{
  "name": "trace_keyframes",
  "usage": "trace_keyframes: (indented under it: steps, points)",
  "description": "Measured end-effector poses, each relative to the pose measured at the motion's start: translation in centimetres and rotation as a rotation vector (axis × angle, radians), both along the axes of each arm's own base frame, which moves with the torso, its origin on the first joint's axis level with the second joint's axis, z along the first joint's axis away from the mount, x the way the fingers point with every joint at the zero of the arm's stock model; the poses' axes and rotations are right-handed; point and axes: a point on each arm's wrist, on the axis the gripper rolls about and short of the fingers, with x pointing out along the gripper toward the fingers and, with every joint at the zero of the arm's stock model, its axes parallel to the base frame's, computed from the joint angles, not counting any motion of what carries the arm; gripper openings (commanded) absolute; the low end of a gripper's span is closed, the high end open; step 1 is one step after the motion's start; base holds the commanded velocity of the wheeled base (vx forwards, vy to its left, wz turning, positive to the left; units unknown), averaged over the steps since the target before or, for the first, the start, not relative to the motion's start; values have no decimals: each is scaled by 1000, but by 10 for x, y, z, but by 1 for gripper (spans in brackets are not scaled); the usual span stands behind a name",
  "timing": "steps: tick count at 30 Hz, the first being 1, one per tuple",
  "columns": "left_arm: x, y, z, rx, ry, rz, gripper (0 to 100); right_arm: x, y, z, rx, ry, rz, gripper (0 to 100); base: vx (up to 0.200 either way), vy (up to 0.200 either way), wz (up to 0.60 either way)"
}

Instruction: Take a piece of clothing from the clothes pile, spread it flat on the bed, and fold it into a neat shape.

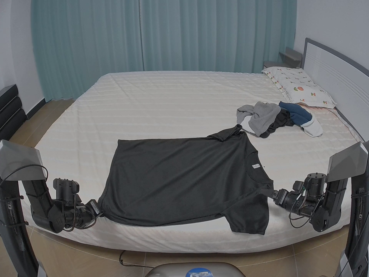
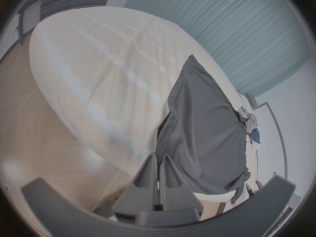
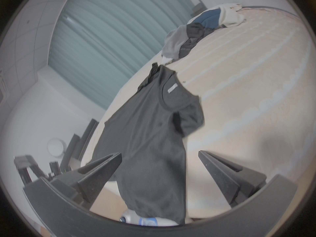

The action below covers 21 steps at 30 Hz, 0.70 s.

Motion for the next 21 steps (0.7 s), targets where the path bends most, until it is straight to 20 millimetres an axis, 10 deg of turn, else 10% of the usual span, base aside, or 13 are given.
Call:
trace_keyframes:
  steps: [19, 20, 21]
  points:
    - [1, 0, 0, -1, -5, 0, 0, -28, 16, -15, -77, 80, 146, 100, 0, 0, 0]
    - [1, 0, 0, -1, -4, 0, 0, -28, 17, -16, -77, 80, 146, 0, 0, 0, 0]
    - [1, 0, 0, -1, -4, 0, 0, -27, 17, -16, -77, 80, 146, 0, 0, 0, 0]
